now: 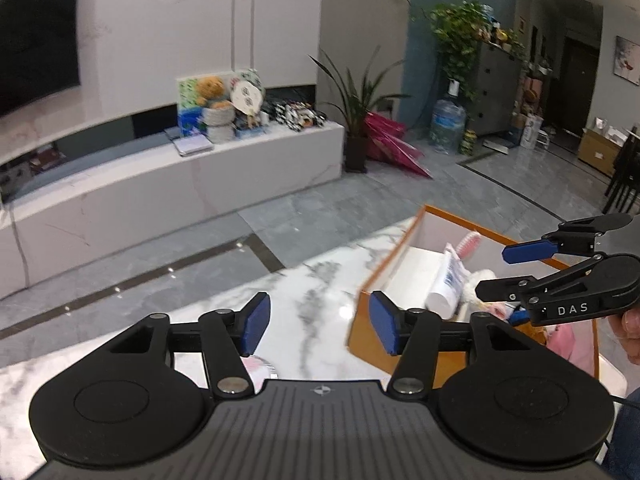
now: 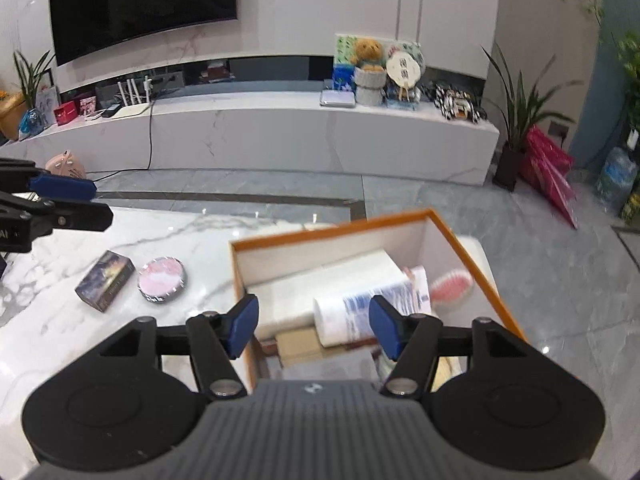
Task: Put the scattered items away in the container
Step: 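Move both tools back over the table toward the card box and compact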
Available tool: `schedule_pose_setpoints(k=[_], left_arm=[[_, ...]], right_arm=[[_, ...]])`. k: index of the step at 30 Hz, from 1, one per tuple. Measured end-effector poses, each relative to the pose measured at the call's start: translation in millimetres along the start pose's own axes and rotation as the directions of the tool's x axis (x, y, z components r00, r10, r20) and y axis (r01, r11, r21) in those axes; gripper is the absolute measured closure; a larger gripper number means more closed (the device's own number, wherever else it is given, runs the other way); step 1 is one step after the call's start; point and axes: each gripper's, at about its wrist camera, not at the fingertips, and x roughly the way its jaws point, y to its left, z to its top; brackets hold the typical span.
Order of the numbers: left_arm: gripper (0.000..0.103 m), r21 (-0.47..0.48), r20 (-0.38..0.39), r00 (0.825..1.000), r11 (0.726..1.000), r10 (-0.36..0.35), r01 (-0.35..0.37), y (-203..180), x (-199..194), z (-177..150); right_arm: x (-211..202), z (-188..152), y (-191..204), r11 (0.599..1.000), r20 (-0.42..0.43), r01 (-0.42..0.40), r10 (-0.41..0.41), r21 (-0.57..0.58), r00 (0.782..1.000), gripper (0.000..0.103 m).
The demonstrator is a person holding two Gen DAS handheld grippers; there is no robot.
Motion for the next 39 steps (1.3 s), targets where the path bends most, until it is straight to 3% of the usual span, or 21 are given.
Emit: schedule_pose_setpoints(k=[11, 17, 31, 39], left_arm=[[0.033, -0.034, 0.065, 0.996, 0.998, 0.055, -0.053, 26.7, -46.6, -0.6], [0.032, -0.055, 0.091, 0.993, 0.996, 0.071, -0.067, 38.1, -61.2, -4.0], [0.028, -0.147, 0.113, 0.988, 0.985, 0.102, -0.085, 74.8, -63.2, -24.4], [0.027, -0.19, 0.12, 0.987, 0.978, 0.108, -0.084, 89.0, -53.1, -35.5]], right_arm=[[-23.8, 34.9, 63.9, 0.992, 0.08, -0.02, 0.03, -0.122, 0.996, 0.037], [-38.3, 47.1, 91.7, 0.986, 0.14, -0.023, 0.047, -0.165, 0.989, 0.027], [-42.5, 60.2, 137.3, 0.964, 0.267, 0.001, 0.072, -0.266, 0.961, 0.014], [-28.9, 67.9, 145.7, 0.966, 0.319, 0.001, 0.084, -0.258, 0.944, 0.009]])
